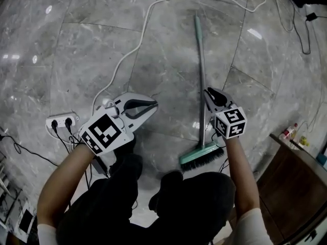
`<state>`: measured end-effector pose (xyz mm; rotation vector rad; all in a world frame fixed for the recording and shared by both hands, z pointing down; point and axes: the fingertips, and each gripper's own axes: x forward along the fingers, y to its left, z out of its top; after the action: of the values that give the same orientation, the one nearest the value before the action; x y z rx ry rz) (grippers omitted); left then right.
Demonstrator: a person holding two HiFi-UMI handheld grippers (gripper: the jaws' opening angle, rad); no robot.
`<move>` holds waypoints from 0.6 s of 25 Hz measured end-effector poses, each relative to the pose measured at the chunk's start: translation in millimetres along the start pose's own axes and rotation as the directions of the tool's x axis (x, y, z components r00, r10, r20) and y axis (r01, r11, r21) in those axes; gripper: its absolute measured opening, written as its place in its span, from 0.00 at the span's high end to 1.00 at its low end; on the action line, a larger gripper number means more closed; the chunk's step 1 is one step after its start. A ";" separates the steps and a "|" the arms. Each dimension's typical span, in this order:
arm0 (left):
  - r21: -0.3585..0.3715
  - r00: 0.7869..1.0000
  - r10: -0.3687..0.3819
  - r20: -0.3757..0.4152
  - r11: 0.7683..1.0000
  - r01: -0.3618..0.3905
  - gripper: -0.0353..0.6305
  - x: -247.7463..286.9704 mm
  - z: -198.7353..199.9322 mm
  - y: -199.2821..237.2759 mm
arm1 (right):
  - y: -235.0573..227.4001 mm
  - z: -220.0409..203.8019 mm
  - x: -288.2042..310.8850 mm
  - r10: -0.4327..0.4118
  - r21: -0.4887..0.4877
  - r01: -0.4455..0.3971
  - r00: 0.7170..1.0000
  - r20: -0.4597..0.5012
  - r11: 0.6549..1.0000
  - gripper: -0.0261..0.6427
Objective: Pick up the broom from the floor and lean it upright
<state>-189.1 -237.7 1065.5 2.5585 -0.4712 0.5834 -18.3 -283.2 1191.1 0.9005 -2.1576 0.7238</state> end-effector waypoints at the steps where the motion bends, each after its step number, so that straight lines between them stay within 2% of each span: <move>1: 0.001 1.000 0.003 -0.002 1.000 -0.003 0.93 -0.1 -1.0 0.6 | -3.8 -4.6 4.9 -0.005 0.001 0.005 1.000 -0.011 1.000 0.86; 6: 0.007 1.000 0.008 -0.011 1.000 -0.008 0.93 -0.1 -3.8 1.7 | -21.5 -23.0 27.5 -0.031 0.016 0.032 0.998 -0.055 0.999 0.79; 15: 0.011 1.000 0.003 -0.019 1.000 -0.003 0.93 0.8 -11.5 -4.8 | -29.6 -43.7 55.4 -0.088 0.051 0.095 0.988 -0.130 0.994 0.77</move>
<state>-190.0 -227.9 1073.3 2.5612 -0.4666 0.6124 -8.9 -291.9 1266.5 0.9510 -1.9793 0.7794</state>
